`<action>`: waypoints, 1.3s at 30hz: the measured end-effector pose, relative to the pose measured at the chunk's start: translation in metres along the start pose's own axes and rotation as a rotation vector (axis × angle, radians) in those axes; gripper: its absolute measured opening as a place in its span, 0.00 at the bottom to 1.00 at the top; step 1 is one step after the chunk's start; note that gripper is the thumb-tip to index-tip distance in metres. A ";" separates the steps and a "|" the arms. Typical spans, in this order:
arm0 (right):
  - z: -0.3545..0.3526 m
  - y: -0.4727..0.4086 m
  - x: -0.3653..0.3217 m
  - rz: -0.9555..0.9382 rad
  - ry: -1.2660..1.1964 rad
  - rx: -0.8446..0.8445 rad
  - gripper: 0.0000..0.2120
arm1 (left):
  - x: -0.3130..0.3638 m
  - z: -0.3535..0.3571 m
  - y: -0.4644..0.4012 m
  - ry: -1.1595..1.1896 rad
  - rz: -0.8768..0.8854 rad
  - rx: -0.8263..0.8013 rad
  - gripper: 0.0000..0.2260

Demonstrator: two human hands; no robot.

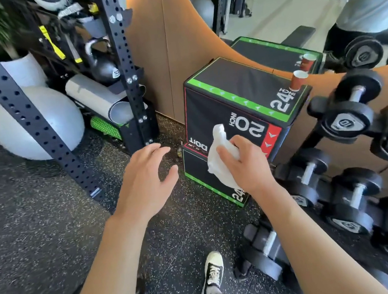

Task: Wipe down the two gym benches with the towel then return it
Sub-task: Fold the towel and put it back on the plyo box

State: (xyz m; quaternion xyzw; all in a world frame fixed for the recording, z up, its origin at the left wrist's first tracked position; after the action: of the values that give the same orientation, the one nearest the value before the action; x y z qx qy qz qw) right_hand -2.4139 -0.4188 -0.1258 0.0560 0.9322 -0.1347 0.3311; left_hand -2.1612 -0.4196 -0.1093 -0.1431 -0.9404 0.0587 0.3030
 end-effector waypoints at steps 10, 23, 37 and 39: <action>0.036 -0.160 0.055 0.061 -0.047 0.007 0.18 | -0.014 0.032 -0.159 -0.089 -0.008 -0.063 0.22; 0.036 -0.312 0.169 0.308 -0.126 0.066 0.21 | 0.021 0.109 -0.357 -0.134 0.073 -0.193 0.21; 0.064 -0.405 0.206 0.484 -0.012 0.113 0.22 | 0.015 0.190 -0.517 0.032 0.254 -0.324 0.21; 0.076 -0.427 0.210 0.506 0.026 0.130 0.22 | 0.005 0.203 -0.548 0.051 0.295 -0.351 0.21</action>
State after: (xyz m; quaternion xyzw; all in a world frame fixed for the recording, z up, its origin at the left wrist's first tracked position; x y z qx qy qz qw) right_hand -2.6137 -0.8468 -0.2239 0.3105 0.8820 -0.1065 0.3382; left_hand -2.4118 -0.9451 -0.1625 -0.3309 -0.8971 -0.0656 0.2854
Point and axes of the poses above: each hand's wrist, its own y-axis away from the middle knuckle, its own z-axis out of the palm, x = y × z, the point moved 4 cm from there along -y, towards the middle knuckle, and after that the axes turned 4 degrees about y, right-handed, at the moved point
